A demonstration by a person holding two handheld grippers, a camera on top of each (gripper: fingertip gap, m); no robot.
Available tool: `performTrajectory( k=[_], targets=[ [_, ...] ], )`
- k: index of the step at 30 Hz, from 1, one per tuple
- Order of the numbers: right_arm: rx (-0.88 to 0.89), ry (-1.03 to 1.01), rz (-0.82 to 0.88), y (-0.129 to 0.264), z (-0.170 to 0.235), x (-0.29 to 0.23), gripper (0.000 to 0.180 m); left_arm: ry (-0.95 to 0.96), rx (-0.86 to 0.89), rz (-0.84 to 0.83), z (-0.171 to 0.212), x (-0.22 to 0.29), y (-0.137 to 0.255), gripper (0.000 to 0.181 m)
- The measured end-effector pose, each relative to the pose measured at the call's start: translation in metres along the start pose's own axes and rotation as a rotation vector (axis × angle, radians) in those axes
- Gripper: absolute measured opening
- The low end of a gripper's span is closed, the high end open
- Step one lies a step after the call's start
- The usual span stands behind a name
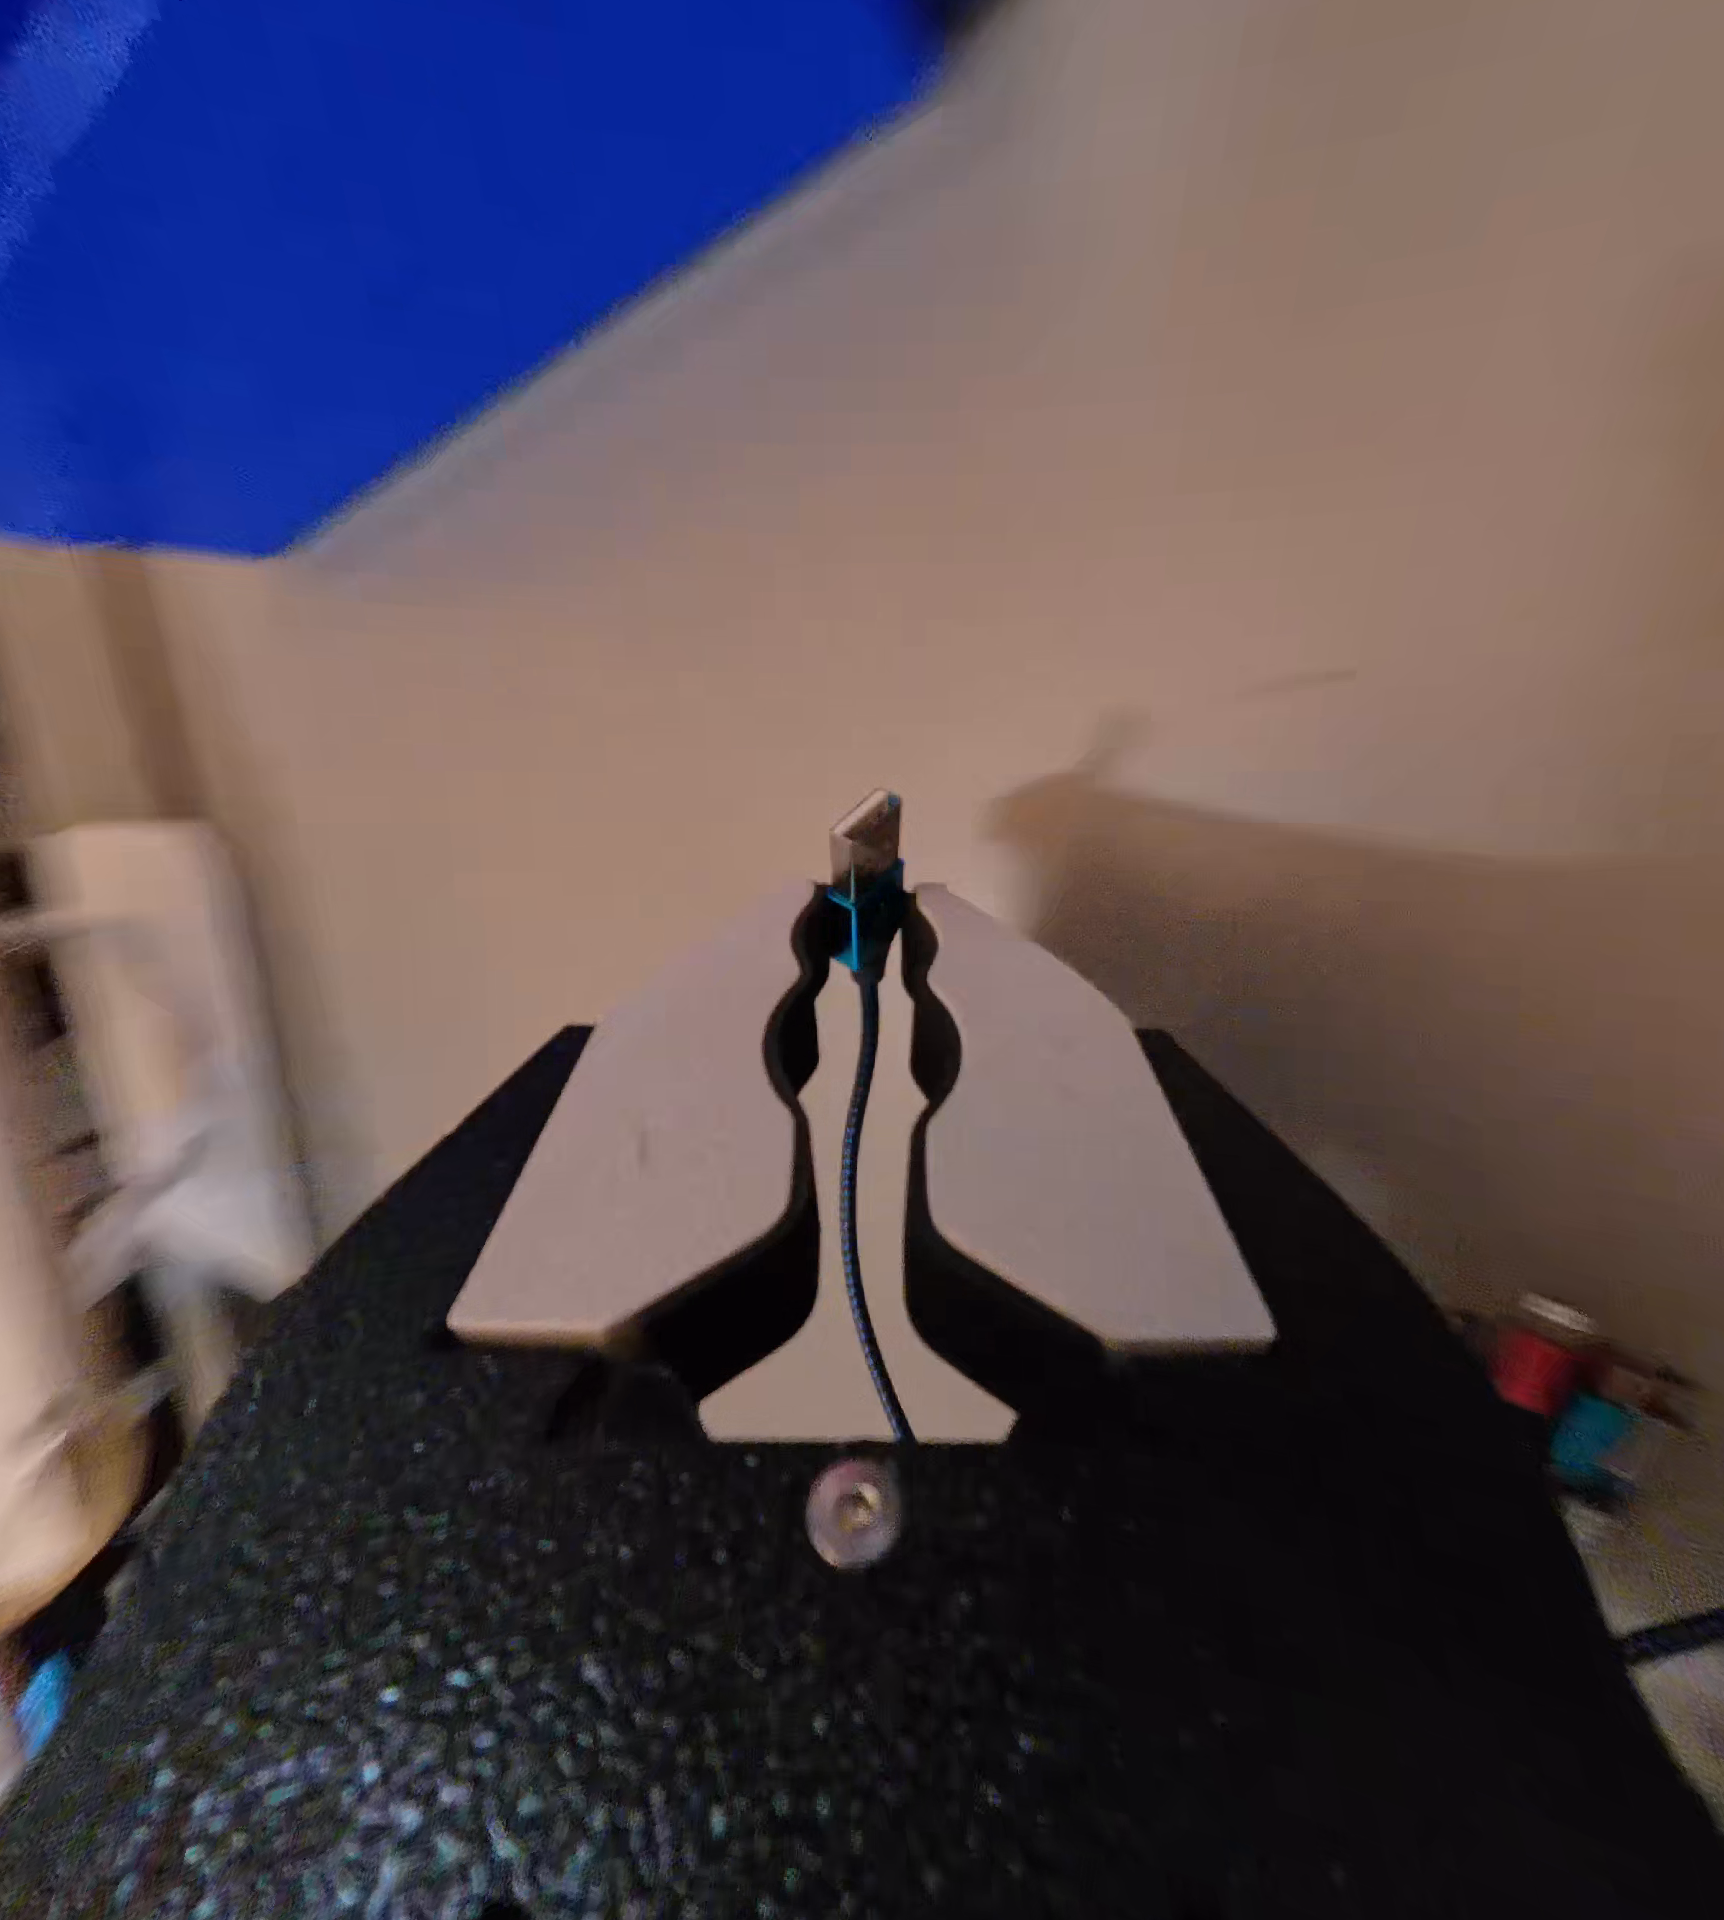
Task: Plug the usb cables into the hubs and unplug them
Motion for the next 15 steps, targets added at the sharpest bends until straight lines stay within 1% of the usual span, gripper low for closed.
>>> performTrajectory(
  k=[3, 5, 8, 9, 12, 14, 15],
  targets=[
    [0.015, -0.011, -0.018, 0.0, -0.001, -0.001, 0.036, 0.078, 0.063, -0.342, -0.007, -0.061, 0.036, 0.011],
    [0.039, -0.027, -0.031, 0.001, -0.001, -0.002, 0.036, 0.122, 0.105, -0.579, -0.013, -0.097, 0.071, 0.011],
    [0.059, -0.046, -0.048, 0.002, -0.002, -0.002, 0.035, 0.141, 0.165, -0.882, -0.024, -0.139, 0.13, 0.008],
    [0.062, -0.048, -0.052, 0.002, -0.002, -0.003, 0.036, 0.158, 0.194, -0.929, -0.027, -0.148, 0.147, 0.005],
    [0.075, -0.058, -0.062, 0.002, -0.002, -0.003, 0.036, 0.277, 0.281, -1.0, -0.031, -0.169, 0.189, 0.005],
    [0.084, -0.063, -0.063, 0.002, -0.003, -0.003, 0.035, 0.311, 0.393, -0.931, -0.036, -0.167, 0.199, 0.005],
    [0.09, -0.067, -0.065, 0.003, -0.003, -0.003, 0.036, 0.316, 0.422, -0.926, -0.036, -0.162, 0.2, 0.005]
  ],
)
Point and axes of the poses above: each gripper's, where its closed fingertips meet, y back along the fingers, z out of its underside, x = y × z across the jaws, the point moved 7 cm from there along y, back along the fingers, and after that the axes turned 7 degrees about y, right-handed, at the moved point
